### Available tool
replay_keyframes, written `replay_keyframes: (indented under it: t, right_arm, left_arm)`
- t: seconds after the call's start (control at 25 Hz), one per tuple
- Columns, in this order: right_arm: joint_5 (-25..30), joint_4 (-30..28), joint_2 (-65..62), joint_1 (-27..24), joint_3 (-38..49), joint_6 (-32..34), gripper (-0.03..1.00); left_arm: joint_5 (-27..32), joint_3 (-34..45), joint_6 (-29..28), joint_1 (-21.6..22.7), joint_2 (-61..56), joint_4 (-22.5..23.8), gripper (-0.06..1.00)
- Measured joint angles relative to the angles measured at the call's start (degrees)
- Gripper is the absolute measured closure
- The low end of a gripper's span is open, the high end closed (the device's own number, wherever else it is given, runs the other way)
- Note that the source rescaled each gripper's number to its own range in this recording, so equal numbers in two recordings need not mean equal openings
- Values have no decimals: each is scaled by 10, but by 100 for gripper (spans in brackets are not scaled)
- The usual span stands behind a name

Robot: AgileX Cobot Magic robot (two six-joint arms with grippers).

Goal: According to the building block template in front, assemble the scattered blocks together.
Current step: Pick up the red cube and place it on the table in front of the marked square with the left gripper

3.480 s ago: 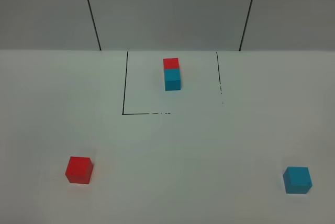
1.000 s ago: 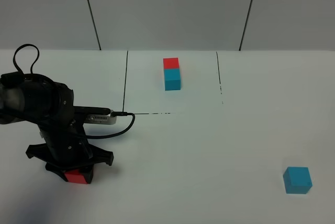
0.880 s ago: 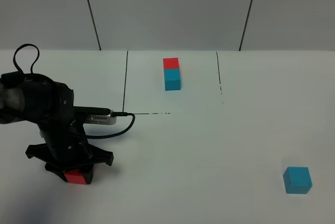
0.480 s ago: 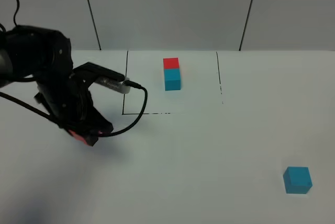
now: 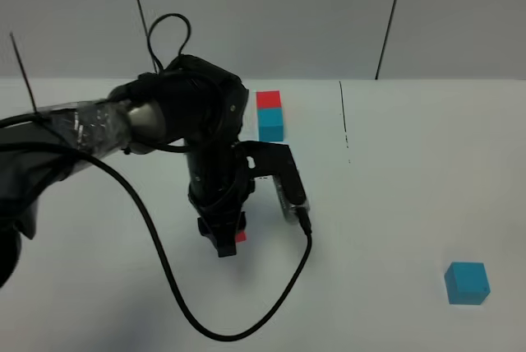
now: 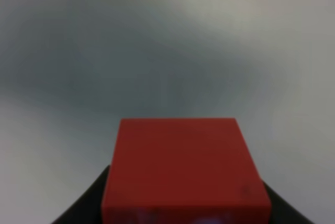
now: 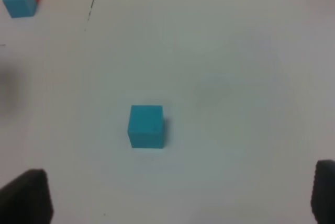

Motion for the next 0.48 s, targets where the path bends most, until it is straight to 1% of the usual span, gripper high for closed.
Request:
replay_keyframes:
  t: [0.28, 0.48]
  right_arm:
    - [0, 0, 0, 0, 0, 0, -3]
    - [0, 0, 0, 0, 0, 0, -3]
  left_arm:
    - [3, -94, 26, -16, 72, 5, 93]
    - [6, -107, 37, -18, 103, 13, 93]
